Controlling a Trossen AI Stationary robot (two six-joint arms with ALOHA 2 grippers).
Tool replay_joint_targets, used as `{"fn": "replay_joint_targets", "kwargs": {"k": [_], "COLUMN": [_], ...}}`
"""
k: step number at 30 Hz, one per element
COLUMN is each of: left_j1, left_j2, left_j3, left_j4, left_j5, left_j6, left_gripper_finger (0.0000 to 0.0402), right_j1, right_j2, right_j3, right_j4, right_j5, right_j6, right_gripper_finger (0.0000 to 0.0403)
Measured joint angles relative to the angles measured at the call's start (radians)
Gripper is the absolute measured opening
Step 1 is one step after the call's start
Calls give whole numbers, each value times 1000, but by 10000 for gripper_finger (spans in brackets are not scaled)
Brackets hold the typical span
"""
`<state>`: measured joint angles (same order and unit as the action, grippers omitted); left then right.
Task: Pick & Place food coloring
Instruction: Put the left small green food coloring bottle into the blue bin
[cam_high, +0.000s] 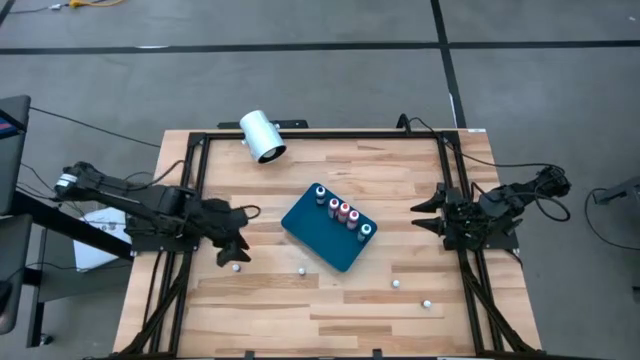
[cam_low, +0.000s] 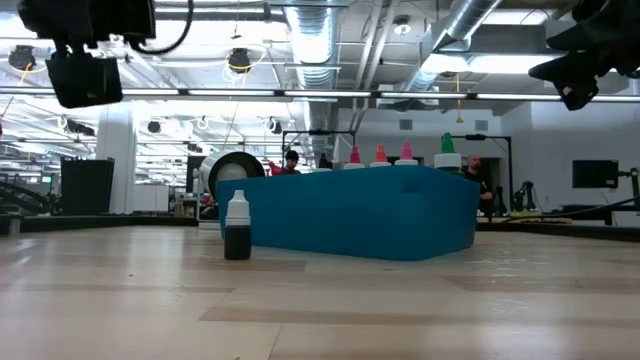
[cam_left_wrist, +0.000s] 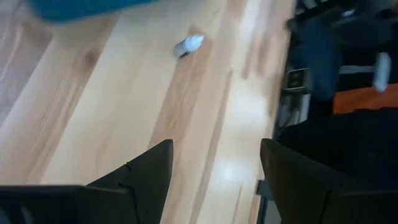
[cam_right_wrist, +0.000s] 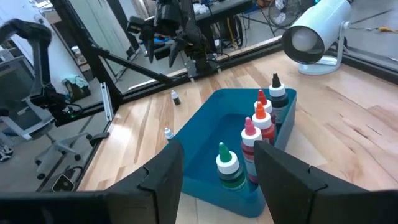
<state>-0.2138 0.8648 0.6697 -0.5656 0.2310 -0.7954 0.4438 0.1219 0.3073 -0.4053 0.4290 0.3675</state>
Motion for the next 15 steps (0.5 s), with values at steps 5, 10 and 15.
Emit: {"fn": "replay_joint_targets", "kwargs": {"k": [5,10,15], "left_j1": [0,0,-13], "left_j2": [116,194,242], "left_j3": [47,52,52], "left_j4": [-116,-241,-290], "left_j5": [0,-11,-36], "left_j6": [-84,-208,-327], "left_gripper_finger": [233,233,233], "right_j1": [0,0,0], "right_j2": [0,0,0], "right_j3": [0,0,0], "right_j4": [-7,-14,-25], "right_j5": [0,0,-1], "right_j6": [0,0,0], "right_gripper_finger": [180,183,185]}}
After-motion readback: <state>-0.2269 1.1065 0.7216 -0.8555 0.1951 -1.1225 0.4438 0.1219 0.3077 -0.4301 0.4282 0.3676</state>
